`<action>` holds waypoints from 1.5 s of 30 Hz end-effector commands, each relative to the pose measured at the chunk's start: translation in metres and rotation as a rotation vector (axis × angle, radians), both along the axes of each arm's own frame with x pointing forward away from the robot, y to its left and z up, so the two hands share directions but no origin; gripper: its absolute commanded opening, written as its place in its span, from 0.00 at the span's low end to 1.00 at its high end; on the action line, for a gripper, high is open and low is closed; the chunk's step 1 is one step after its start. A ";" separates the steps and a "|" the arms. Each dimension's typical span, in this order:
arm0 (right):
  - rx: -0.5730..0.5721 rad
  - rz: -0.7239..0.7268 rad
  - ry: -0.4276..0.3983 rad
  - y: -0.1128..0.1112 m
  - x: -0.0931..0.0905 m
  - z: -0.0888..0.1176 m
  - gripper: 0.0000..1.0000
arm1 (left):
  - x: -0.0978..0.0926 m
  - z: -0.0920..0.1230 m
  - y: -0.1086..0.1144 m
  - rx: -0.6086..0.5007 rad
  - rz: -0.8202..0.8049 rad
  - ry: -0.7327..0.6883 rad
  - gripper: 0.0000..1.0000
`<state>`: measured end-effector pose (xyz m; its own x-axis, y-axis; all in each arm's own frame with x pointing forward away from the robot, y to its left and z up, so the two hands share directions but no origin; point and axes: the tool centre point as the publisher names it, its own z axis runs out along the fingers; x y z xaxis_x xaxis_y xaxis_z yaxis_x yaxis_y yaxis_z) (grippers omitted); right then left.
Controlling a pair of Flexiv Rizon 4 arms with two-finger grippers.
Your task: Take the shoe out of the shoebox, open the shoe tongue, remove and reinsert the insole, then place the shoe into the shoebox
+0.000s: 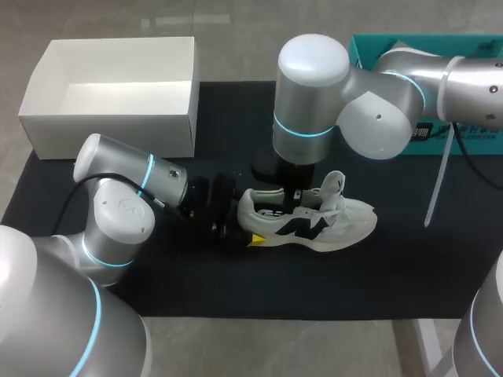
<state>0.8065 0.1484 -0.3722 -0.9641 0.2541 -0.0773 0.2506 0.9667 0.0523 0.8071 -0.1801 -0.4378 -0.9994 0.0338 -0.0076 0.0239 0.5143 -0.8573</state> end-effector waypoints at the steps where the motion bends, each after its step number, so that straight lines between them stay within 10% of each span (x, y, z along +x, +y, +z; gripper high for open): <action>1: 0.002 0.006 0.017 -0.001 0.004 -0.009 0.00 | 0.000 -0.004 0.002 0.003 0.001 -0.002 0.00; 16: -0.017 0.033 0.025 -0.007 0.022 -0.026 0.00 | 0.000 -0.004 0.002 0.003 0.001 -0.002 0.00; 26: -0.016 0.043 0.011 -0.007 0.028 -0.028 0.28 | 0.000 -0.004 0.002 0.003 0.001 -0.002 0.00; 45: 0.055 0.127 0.129 -0.002 0.017 -0.056 0.44 | 0.000 -0.004 0.002 0.003 0.001 -0.002 0.00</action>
